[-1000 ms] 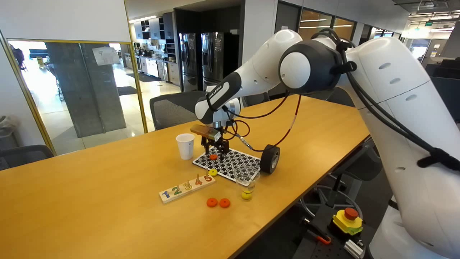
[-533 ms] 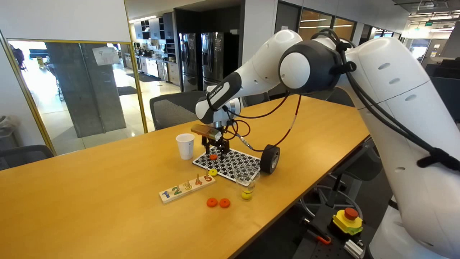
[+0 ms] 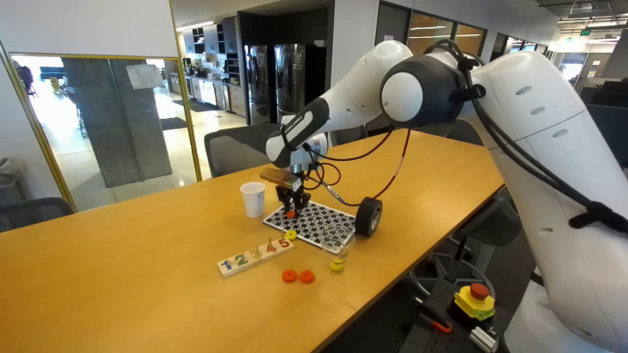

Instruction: Put the yellow coins in the transparent cup and the orange coins in the white cup

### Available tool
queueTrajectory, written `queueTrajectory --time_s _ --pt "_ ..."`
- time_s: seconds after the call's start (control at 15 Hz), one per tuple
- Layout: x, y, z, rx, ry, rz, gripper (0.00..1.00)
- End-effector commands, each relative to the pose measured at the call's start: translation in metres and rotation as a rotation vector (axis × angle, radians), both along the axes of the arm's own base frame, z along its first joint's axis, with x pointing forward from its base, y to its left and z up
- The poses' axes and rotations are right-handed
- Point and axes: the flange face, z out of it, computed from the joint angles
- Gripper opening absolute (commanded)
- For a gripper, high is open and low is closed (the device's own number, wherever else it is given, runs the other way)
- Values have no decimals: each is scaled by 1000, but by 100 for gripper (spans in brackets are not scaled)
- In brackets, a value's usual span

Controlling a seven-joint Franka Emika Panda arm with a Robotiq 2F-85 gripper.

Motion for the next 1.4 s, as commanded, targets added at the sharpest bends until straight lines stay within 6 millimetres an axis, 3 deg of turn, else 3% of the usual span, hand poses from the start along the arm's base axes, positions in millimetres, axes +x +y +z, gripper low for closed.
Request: queueTrajectory --time_s 0.0,0.27,0.93,1.13,1.33 --pt "6 1 6 -7 -16 13 24" --pt "11 12 30 -42 -33 21 24" --pt "36 61 135 -170 -148 76 23" --pt "45 74 149 -177 -167 104 23" --pt "56 85 151 -158 -173 130 23"
